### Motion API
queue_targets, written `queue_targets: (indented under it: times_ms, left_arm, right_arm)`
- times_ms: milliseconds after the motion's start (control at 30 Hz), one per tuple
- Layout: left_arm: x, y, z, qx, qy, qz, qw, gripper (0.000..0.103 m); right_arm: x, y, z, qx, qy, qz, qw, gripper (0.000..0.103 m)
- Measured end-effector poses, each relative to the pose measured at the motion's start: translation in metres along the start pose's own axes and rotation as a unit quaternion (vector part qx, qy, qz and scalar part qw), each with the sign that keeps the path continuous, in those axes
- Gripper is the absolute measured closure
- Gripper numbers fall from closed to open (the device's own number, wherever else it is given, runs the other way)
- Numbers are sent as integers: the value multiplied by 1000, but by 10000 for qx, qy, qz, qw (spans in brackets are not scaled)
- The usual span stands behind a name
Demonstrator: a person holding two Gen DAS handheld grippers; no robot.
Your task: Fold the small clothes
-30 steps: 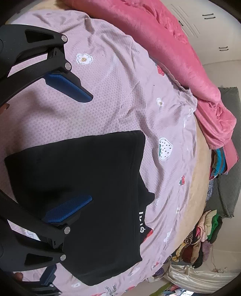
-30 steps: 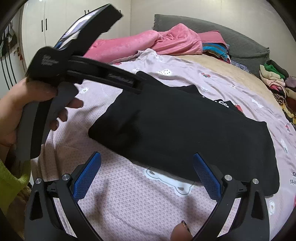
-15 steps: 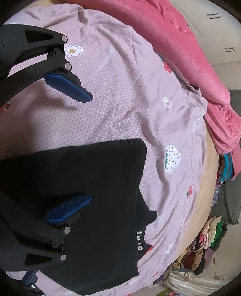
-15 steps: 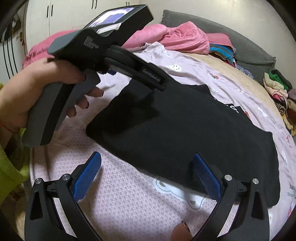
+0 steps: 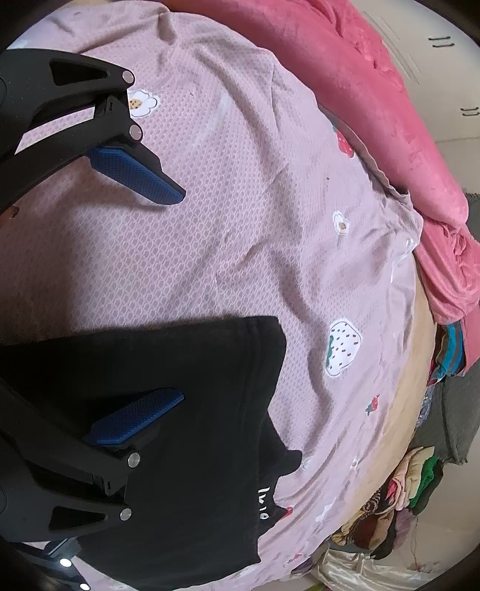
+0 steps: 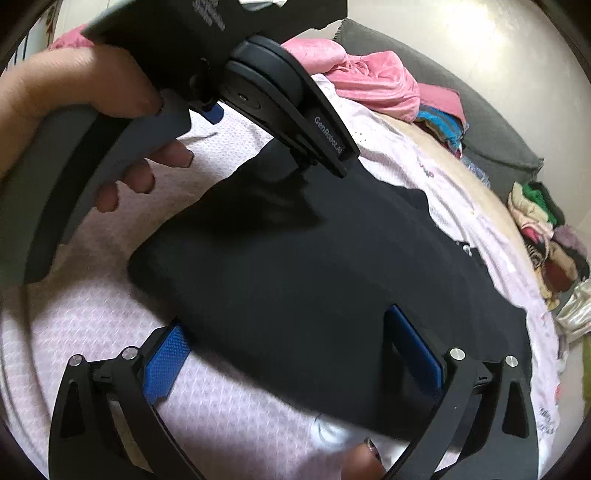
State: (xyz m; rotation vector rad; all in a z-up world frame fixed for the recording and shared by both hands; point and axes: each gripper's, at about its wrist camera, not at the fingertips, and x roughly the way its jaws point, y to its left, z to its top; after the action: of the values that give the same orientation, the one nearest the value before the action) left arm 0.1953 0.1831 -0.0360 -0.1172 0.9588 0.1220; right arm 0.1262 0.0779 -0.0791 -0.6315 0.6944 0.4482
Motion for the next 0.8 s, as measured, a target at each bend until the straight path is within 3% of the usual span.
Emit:
queue_targets:
  times_ms: [400,600,633,800]
  left_arm:
    - [-1,10,2,-177,-6,-58,9998,10]
    - [-2,18,4,-394,14,-244,9989,10]
    - [-3,19,4,-444,13,-300,9986,10]
    - [-6,16,5,-502,11,-513,9974,10]
  right_arm:
    - [19,-10,16,-62,-185,-225,9996,4]
    - [-4,-14,11,-30,-707,-523,9961,6]
    - [-7,-13,11,-34,-763,-533,9957,7]
    - [-22,-18,5,26,-994,-355,9944,41]
